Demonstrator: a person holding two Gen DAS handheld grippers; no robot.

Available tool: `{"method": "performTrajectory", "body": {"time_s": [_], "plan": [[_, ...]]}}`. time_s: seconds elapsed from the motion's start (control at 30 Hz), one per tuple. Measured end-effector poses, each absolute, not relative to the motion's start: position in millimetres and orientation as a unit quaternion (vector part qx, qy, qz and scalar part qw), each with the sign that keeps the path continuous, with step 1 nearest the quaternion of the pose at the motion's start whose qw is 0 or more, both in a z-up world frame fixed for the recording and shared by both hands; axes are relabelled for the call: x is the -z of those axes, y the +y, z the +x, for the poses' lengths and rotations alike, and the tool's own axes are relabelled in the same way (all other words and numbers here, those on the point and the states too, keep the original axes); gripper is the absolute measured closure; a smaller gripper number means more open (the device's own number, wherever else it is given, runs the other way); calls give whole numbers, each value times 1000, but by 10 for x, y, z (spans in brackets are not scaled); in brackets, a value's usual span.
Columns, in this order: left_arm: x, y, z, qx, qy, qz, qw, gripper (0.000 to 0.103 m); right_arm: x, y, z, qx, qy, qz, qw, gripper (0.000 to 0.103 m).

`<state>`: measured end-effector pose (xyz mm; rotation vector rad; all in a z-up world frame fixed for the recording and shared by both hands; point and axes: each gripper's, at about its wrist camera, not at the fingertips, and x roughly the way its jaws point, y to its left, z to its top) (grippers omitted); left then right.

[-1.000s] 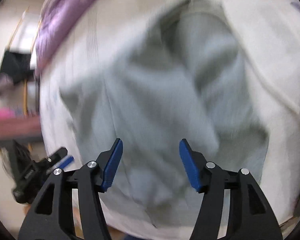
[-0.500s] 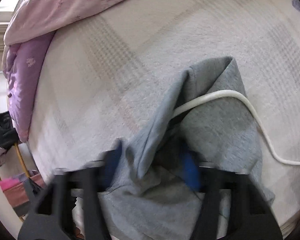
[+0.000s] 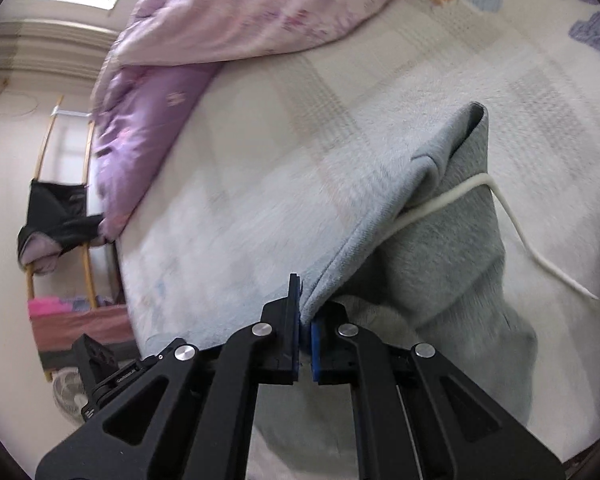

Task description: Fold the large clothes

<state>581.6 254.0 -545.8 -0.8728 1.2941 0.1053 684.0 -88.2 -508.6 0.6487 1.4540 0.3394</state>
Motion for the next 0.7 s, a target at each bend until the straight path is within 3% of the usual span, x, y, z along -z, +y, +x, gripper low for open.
{"method": "performTrajectory", "body": {"time_s": [0.2, 0.37, 0.57, 0.7], "plan": [[5291, 2129, 4961, -48, 601, -383, 700, 98, 4876, -1100, 5910, -150, 681, 278, 661, 100], [5600, 1965, 4245, -64, 633, -405, 657, 98, 4964, -1266, 5173, -121, 717, 269, 632, 100], [6148, 1815, 3751, -70, 673, -381, 630, 96, 5543, -1377, 4658, -77, 763, 243, 594, 100], [6523, 1751, 3570, -89, 684, -389, 611, 89, 6015, -1351, 4563, -49, 778, 219, 587, 99]]}}
